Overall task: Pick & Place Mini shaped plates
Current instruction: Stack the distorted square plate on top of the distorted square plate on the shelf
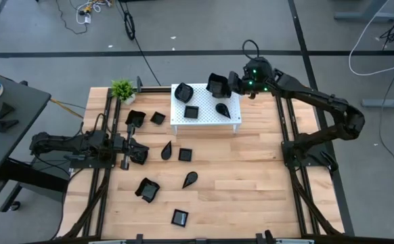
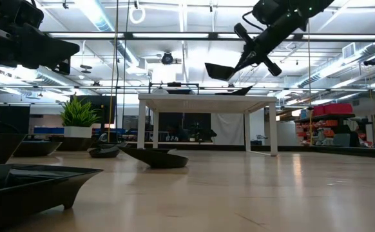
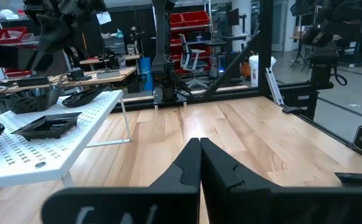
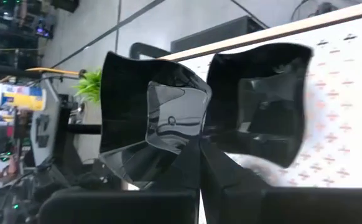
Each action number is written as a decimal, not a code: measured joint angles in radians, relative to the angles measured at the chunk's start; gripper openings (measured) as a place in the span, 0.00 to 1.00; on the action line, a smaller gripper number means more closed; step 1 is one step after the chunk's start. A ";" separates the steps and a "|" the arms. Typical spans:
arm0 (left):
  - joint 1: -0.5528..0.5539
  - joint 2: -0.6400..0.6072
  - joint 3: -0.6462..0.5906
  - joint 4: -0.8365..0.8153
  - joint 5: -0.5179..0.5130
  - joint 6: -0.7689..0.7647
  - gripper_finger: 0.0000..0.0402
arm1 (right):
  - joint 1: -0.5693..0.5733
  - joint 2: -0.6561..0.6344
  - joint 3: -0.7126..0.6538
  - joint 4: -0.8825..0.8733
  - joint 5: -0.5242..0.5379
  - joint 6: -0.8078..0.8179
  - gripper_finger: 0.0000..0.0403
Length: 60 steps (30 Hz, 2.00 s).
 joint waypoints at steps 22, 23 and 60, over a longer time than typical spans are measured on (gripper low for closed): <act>0.000 0.000 0.000 0.000 0.000 0.000 0.01 | -0.083 0.049 0.000 0.016 -0.137 -0.027 0.00; 0.000 0.000 0.000 0.000 0.000 0.000 0.01 | -0.083 0.049 0.000 0.016 -0.140 -0.027 0.00; 0.000 0.000 0.000 0.000 0.000 0.000 0.01 | -0.109 0.049 0.000 -0.062 -0.131 -0.063 0.00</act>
